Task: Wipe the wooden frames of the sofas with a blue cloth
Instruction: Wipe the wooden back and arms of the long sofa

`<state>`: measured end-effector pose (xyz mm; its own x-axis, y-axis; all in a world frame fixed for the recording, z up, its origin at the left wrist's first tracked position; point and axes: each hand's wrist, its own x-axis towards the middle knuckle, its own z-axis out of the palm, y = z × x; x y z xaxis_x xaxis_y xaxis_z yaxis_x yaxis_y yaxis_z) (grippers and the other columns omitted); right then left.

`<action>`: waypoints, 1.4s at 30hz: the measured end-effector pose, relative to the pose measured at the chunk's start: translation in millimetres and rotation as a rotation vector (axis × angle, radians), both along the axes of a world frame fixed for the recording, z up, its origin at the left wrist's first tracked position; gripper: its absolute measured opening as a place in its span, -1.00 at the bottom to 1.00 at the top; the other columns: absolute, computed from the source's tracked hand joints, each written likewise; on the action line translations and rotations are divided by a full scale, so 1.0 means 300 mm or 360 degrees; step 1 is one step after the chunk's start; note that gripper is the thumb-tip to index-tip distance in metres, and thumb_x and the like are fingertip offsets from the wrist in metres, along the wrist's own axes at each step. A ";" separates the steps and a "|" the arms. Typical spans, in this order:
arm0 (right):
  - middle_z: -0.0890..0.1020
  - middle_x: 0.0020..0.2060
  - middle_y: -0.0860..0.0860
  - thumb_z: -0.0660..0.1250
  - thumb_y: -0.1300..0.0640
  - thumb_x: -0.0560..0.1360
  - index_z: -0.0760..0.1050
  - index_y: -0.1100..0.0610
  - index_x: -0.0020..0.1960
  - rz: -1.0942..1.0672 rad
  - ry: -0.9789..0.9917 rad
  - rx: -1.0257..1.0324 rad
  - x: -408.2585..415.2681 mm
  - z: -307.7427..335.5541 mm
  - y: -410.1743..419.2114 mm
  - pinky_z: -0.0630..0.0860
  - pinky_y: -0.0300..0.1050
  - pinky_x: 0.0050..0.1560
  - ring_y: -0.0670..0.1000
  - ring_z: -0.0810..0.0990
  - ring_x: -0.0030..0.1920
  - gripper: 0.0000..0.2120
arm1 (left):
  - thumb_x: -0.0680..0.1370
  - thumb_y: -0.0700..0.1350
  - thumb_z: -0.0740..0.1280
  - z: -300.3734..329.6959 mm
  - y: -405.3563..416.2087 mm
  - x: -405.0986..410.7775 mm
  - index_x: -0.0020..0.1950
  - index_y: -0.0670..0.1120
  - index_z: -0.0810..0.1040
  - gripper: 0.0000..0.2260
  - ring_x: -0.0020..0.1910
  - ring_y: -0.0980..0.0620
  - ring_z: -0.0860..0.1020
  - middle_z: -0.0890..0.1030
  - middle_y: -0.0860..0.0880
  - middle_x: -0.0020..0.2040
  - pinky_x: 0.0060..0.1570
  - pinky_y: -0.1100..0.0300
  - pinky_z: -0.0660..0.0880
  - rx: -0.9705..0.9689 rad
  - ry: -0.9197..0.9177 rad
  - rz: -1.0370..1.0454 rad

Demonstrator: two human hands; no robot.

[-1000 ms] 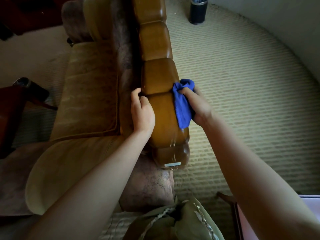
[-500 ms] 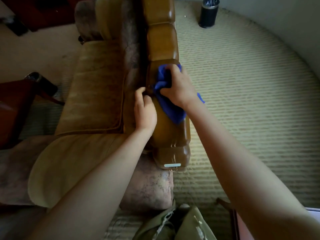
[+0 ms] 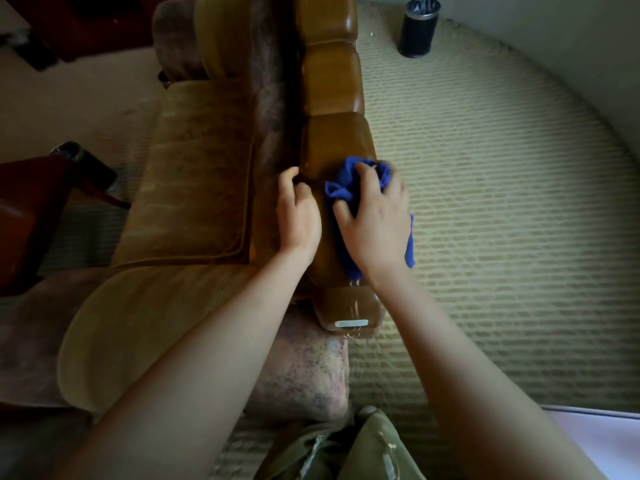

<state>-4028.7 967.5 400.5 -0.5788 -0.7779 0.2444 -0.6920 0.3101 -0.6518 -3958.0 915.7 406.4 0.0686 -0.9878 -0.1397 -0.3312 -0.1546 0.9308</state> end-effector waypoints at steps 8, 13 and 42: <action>0.54 -0.04 -0.02 0.25 0.00 0.52 0.48 -0.01 0.11 0.0187 -0.1183 -0.0323 -0.125 -0.062 -0.022 0.48 0.00 0.12 -0.05 0.54 0.02 -0.81 | 0.66 -0.15 0.04 -0.010 -0.002 0.007 0.40 -0.03 0.35 -0.68 0.04 0.15 0.32 0.39 -0.03 0.33 -0.07 0.40 0.26 0.0035 0.0039 -0.0033; 0.45 0.12 0.12 0.27 0.00 0.49 0.38 0.05 0.31 -0.0200 -0.0923 -0.0293 0.044 -0.143 0.174 0.35 -0.05 0.25 0.03 0.42 0.13 -0.59 | 0.65 -0.18 0.06 -0.007 -0.003 0.004 0.40 -0.07 0.36 -0.67 0.02 0.15 0.33 0.41 -0.05 0.31 -0.27 0.52 0.26 0.0007 0.0066 -0.0002; 0.52 0.10 0.13 0.11 -0.01 0.58 0.41 0.10 0.32 -0.0281 -0.0944 -0.0368 0.011 -0.163 0.132 0.38 -0.07 0.19 0.03 0.49 0.09 -0.63 | 0.65 -0.16 0.05 -0.051 -0.024 0.012 0.42 -0.04 0.34 -0.66 0.09 0.10 0.34 0.37 -0.05 0.38 0.06 0.30 0.27 0.0010 0.0182 -0.0050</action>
